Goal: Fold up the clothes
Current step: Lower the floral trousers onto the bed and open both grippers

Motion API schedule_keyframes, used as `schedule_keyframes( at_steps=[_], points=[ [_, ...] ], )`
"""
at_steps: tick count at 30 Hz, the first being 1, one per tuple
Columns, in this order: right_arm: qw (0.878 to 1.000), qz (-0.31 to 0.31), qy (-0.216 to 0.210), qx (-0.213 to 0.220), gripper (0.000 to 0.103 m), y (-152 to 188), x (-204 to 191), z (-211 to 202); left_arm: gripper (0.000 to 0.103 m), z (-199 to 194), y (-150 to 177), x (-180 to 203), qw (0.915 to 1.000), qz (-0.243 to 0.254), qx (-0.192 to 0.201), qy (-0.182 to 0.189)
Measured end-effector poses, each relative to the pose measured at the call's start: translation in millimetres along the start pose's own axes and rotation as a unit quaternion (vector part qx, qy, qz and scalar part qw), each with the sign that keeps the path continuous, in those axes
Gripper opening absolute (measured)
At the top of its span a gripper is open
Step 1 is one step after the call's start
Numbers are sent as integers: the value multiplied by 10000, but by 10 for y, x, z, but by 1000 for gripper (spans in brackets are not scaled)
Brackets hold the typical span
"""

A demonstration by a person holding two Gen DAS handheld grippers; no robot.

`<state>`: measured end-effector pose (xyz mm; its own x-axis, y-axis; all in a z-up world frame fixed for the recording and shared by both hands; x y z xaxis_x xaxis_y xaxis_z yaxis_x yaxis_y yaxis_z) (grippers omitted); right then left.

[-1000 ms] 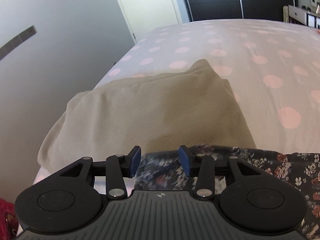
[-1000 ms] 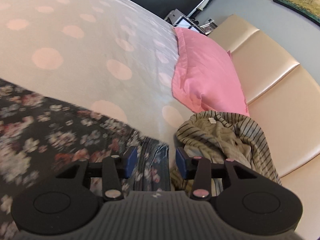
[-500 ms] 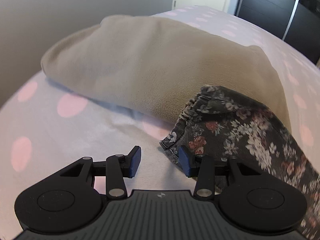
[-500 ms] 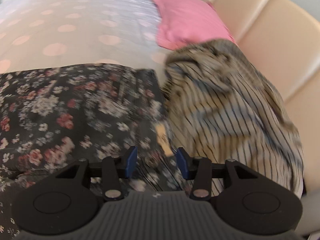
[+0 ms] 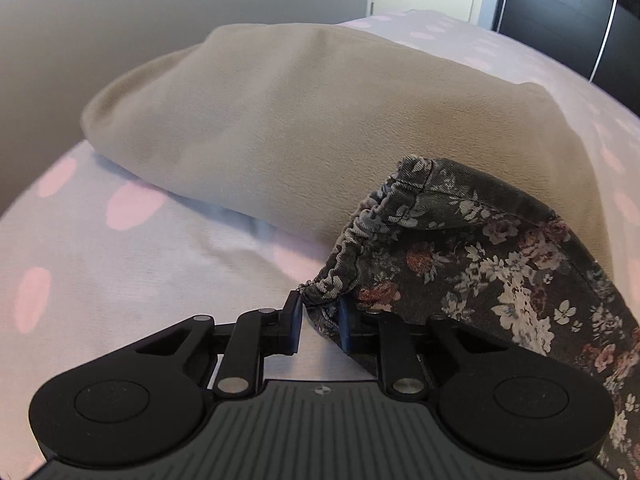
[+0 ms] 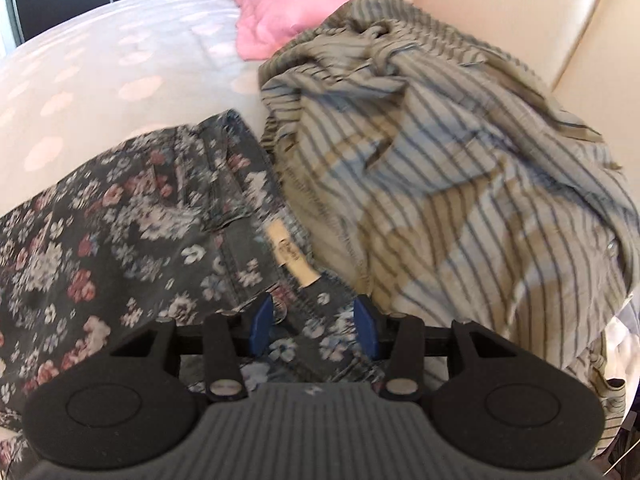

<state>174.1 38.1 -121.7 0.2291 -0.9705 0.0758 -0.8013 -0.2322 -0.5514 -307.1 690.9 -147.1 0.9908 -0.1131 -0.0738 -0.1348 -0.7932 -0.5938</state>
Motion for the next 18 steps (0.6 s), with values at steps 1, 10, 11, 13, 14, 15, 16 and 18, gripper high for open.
schedule_keyframes(
  at_steps=[1, 10, 11, 13, 14, 15, 16, 18],
  points=[
    [10000, 47, 10, 11, 48, -6, 35, -8, 16, -25, -5, 10, 9999, 97, -1, -132],
    [9990, 256, -366, -61, 48, 15, 235, -182, 21, -459, 17, 62, 9975, 565, 191, -384],
    [9988, 247, -418, -69, 48, 31, 236, -211, 21, -528, 20, 68, 9974, 573, 231, -358],
    [9981, 150, -586, -79, 48, 82, 203, -279, 21, -716, 59, 104, 9974, 574, 403, -158],
    [9977, 92, -668, -84, 48, 109, 181, -314, 21, -821, 99, 146, 9970, 600, 495, -43],
    [9969, -6, -781, -81, 48, 143, 154, -357, 21, -925, 147, 195, 9964, 637, 556, 73],
    [9959, -107, -896, -77, 48, 177, 126, -400, 21, -1030, 204, 253, 9957, 683, 603, 185],
    [9935, -331, -1085, -42, 48, 247, 60, -482, 21, -1266, 336, 379, 9930, 846, 701, 437]
  ],
)
Point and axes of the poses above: each gripper's, at about its wrist camera, not at the fingertips, and z roughly the way its jaws point, x to its right, y to its underside, the point moved 4 cm from there along z, roughly the way its jaws point, and after that the axes turned 3 degrees about -y, right-handed, at the moved point
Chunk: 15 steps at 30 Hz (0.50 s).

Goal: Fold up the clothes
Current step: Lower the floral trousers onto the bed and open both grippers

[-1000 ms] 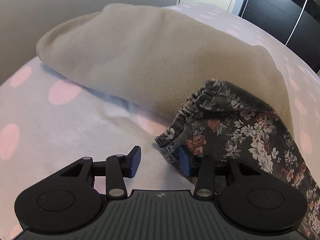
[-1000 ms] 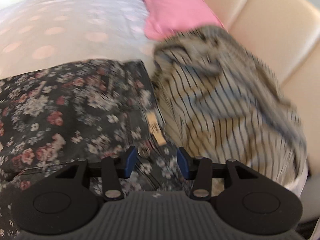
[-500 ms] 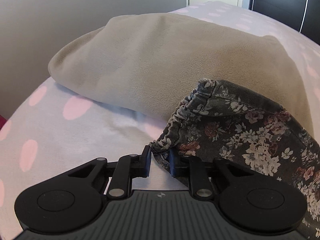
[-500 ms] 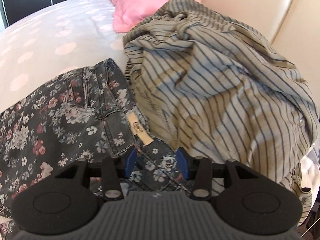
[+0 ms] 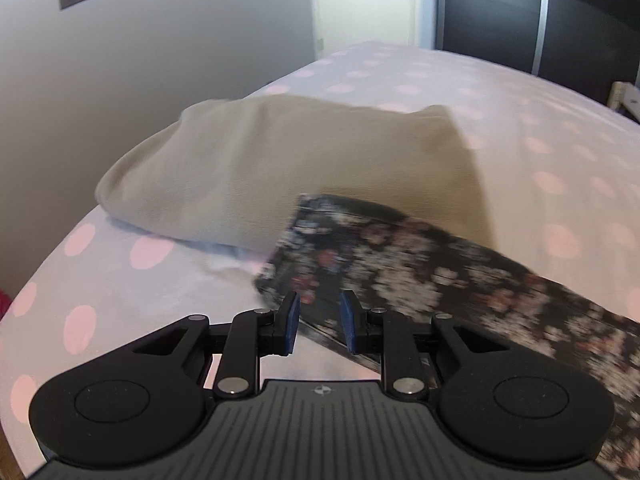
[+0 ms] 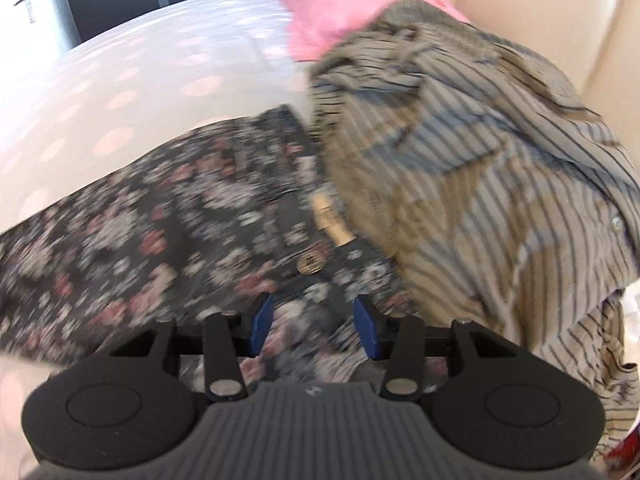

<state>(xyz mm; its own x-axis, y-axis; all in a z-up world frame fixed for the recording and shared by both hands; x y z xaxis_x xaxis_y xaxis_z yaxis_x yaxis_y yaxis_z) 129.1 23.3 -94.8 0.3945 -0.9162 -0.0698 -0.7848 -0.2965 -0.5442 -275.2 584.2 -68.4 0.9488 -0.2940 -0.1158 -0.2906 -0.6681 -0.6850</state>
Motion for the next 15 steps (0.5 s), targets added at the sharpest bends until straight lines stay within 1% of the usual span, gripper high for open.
schedule_keyframes(
  at_steps=[5, 7, 9, 12, 15],
  points=[
    [9986, -448, -288, 47, 48, 161, -166, -140, 21, -557, 262, 397, 9975, 367, 264, 552],
    [9976, -576, -374, 22, 48, 241, -222, -195, 21, -733, 406, 560, 9953, 619, 280, 694],
    [9963, -714, -470, -9, 48, 334, -296, -260, 21, -890, 562, 704, 9926, 844, 233, 840],
    [9917, -1128, -612, 86, 48, 549, -485, -390, 21, -1093, 871, 917, 9871, 1153, 39, 1114],
    [9856, -1519, -727, 167, 48, 850, -692, -520, 21, -1258, 1211, 1126, 9785, 1635, -111, 1250]
  ],
)
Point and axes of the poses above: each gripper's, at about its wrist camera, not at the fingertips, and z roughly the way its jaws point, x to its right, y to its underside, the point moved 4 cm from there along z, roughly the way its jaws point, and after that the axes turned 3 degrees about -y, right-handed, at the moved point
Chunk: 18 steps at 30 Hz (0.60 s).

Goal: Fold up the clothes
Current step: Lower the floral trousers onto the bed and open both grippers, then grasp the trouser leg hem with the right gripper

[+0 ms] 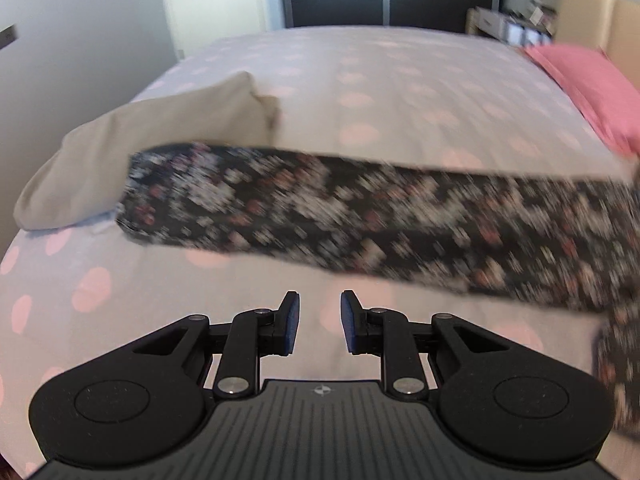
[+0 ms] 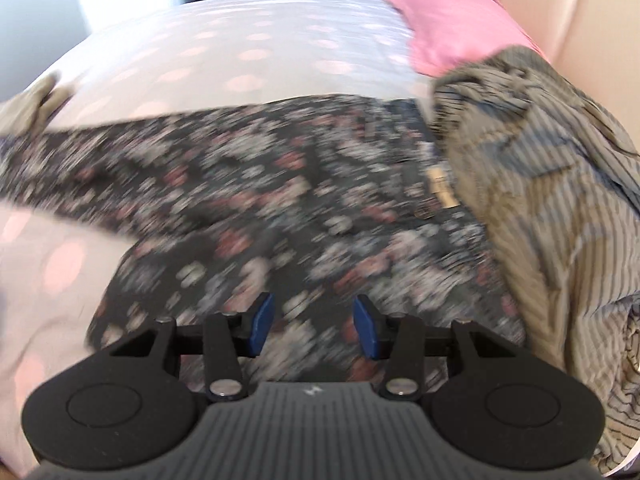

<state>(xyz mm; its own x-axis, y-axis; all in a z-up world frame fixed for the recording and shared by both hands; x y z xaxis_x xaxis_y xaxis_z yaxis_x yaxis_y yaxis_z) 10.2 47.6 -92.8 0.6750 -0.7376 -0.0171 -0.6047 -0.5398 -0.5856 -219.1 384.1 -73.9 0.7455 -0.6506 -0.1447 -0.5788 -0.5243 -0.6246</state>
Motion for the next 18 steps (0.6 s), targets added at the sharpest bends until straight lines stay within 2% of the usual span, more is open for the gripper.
schedule_keyframes(
  at_steps=[4, 8, 12, 14, 18],
  points=[
    [9975, -680, -103, 132, 48, 375, -457, -127, 21, -95, 354, 448, 9977, 621, -205, 186],
    [9885, -1505, -51, 169, 52, 725, -798, -149, 21, -137, 665, 829, 9931, 971, -453, 487],
    [9694, -2406, 434, 233, 57, 955, -981, -68, 21, -155, 817, 1119, 9883, 1216, -585, 710],
    [9624, -2641, 606, 213, 59, 993, -992, -18, 21, -177, 870, 1230, 9866, 1307, -594, 776],
    [9557, -2832, 806, 10, 59, 1019, -974, 112, 21, -175, 925, 1306, 9854, 1350, -655, 800]
  ],
)
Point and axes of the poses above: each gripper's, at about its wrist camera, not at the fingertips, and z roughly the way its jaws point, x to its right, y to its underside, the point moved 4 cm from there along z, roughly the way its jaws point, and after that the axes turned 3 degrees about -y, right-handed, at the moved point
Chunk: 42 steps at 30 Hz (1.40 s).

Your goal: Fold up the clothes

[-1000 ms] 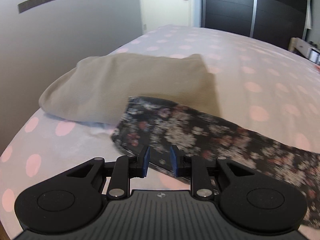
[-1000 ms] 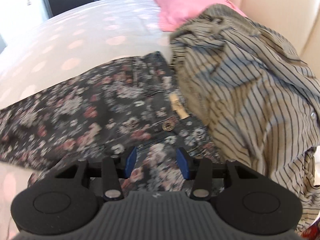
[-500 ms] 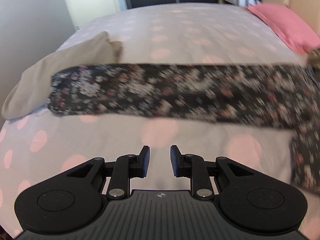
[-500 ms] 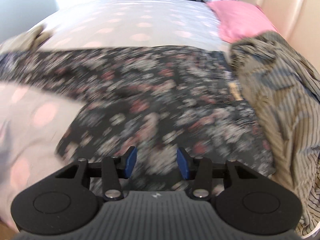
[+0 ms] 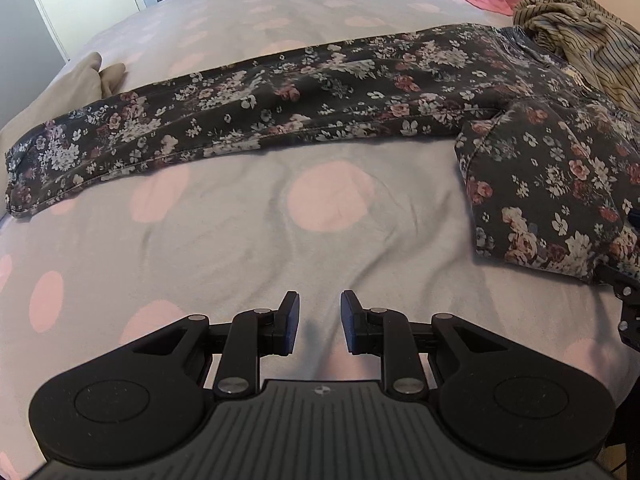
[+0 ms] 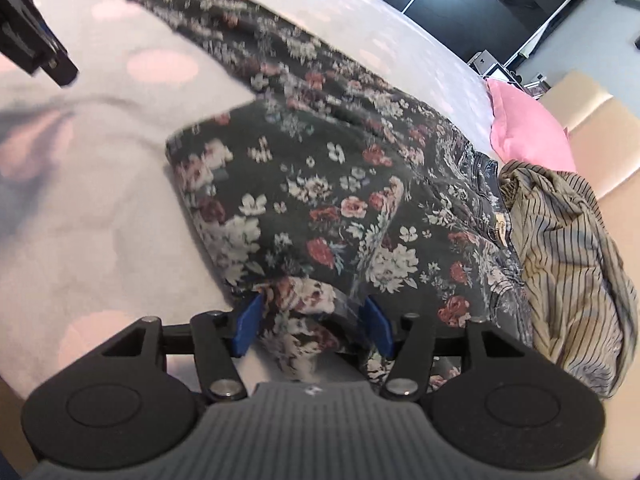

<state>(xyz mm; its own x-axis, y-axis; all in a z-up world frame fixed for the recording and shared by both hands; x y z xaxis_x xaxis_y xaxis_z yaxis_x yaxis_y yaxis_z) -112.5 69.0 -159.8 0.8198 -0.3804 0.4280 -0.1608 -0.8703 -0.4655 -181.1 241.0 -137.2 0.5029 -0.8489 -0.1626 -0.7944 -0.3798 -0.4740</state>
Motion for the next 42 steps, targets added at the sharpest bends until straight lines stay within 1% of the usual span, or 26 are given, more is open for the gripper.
schedule_keyframes(
  at_steps=[2, 3, 4, 5, 6, 7, 8, 10, 12, 15, 18, 20, 24, 27, 30, 32, 34, 36, 38, 42],
  points=[
    [9998, -158, 110, 9, 59, -3, -30, 28, 21, 27, 14, -15, 10000, -24, -69, -16],
    [9997, -204, 96, 21, 55, -11, -34, 30, 21, 37, 18, -29, 9999, -42, -95, -34],
    [9997, -247, 77, 33, 39, -20, -37, 31, 21, 47, 22, -43, 9999, -61, -119, -52],
    [9997, -232, 53, 35, 32, -25, -26, 18, 21, 50, 21, -62, 9998, -94, -130, -66],
    [9998, -193, 91, 66, 28, -44, 1, -1, 21, 51, 16, -75, 9998, -126, -135, -73],
    [9997, -154, 132, 99, 18, -63, 29, -20, 21, 50, 13, -87, 9998, -148, -130, -68],
    [9997, -115, 174, 133, 14, -82, 56, -40, 21, 45, 12, -98, 9998, -156, -118, -56],
    [9994, 149, 172, 253, 11, -164, 188, -108, 21, 39, 5, -98, 9999, -136, -94, -28],
    [9983, 429, 131, 384, 10, -259, 361, -181, 21, 45, -7, -82, 9999, -97, -104, 9],
    [9955, 704, 227, 587, 10, -439, 682, -223, 21, 61, -30, -30, 9999, 6, -120, 33],
    [9925, 837, 403, 791, 10, -641, 1016, -163, 21, 67, -69, 24, 9999, 82, -94, 29],
    [9907, 935, 530, 832, 10, -746, 1235, -64, 21, 70, -102, 54, 9999, 91, -72, 34],
    [9864, 1374, 625, 642, 10, -856, 1668, 295, 21, 104, -173, 137, 9999, 43, -55, 141],
    [9836, 1690, 524, 360, 10, -877, 1876, 577, 21, 142, -248, 238, 9997, 16, -55, 258],
    [9830, 1784, 417, 107, 10, -874, 1950, 823, 21, 172, -384, 416, 9991, 77, -4, 427],
    [9834, 1795, 271, -66, 11, -814, 1944, 962, 21, 176, -483, 555, 9984, 146, 57, 536],
    [9804, 1952, 152, -219, 12, -739, 1959, 1058, 21, 181, -584, 687, 9977, 213, 108, 628],
    [9778, 2081, 75, -247, 14, -689, 1994, 1070, 21, 188, -684, 820, 9970, 273, 154, 708],
    [9743, 2244, 12, -183, 23, -661, 2064, 1017, 21, 186, -760, 934, 9960, 323, 198, 814],
    [9636, 2657, -283, -57, 29, -604, 2209, 854, 21, 169, -879, 1178, 9928, 508, 302, 1040]
  ],
)
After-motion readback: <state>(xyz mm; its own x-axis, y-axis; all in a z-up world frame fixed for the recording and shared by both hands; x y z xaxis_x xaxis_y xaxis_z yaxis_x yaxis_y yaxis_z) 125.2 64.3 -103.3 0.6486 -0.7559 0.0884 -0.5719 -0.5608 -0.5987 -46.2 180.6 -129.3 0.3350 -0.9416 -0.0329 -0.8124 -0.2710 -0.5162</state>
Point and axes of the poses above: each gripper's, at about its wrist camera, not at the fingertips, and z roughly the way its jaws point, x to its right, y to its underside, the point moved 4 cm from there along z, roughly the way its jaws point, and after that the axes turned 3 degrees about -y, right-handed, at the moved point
